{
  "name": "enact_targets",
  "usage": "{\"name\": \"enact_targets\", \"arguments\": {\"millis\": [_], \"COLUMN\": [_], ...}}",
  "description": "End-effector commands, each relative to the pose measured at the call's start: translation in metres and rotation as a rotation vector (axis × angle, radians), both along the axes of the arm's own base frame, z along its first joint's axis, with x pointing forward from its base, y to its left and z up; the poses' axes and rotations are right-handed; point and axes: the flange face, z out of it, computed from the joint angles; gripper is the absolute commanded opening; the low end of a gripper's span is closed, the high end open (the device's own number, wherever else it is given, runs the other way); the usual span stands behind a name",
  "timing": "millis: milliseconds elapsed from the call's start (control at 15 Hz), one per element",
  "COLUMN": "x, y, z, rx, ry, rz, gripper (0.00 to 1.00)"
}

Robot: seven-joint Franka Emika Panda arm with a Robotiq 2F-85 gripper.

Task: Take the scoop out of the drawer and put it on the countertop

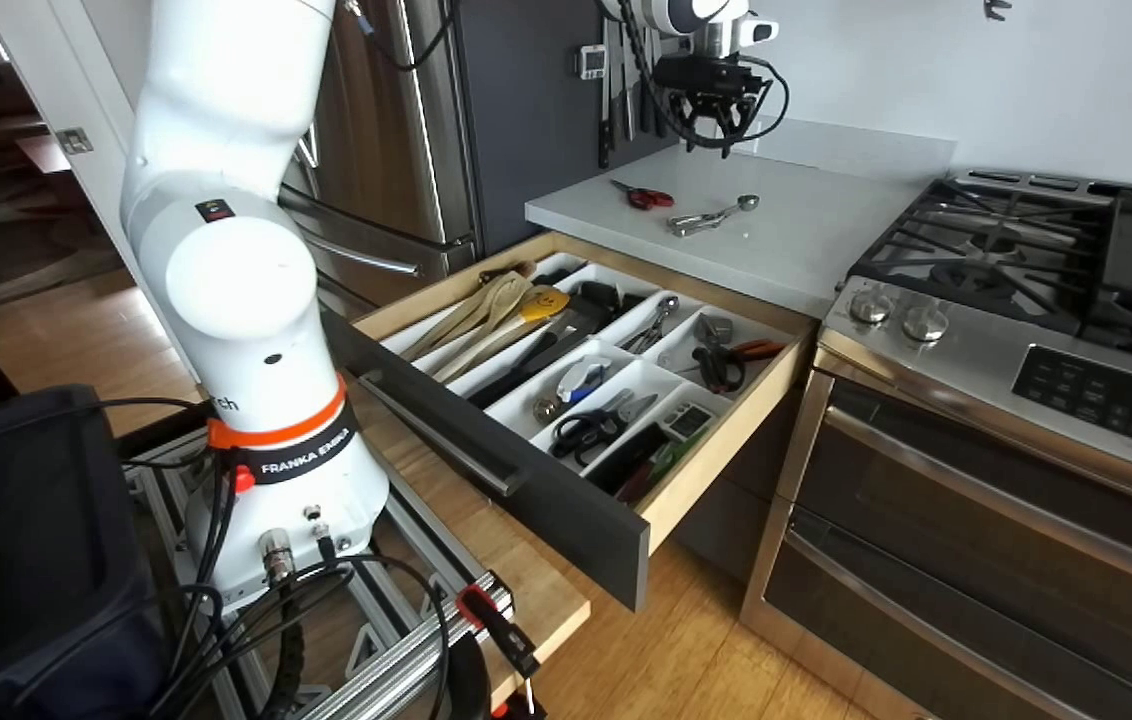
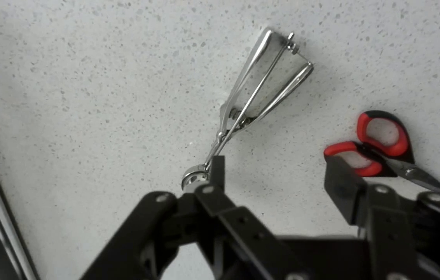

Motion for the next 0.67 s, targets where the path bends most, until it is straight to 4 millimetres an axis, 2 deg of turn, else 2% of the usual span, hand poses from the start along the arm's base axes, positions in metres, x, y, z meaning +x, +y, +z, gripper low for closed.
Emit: {"name": "enact_targets", "arguments": {"millis": [0,267,333,400,600], "x": [-0.055,-0.113,-0.071,-0.08,-0.076], "y": [-0.01,-0.018,-0.014,-0.014,-0.013], "z": [0.009,0.015,0.013,0.016,0.02], "rx": [0.008,-0.002,-0.011,-0.013,-0.012], "ry": [0.017,0.087,0.054,0.057,0.047], "rz": [0.029,-0.031,-0.005,-0.006,-0.004], "gripper": [0.99,1.0,1.0,1.0,1.0]}}
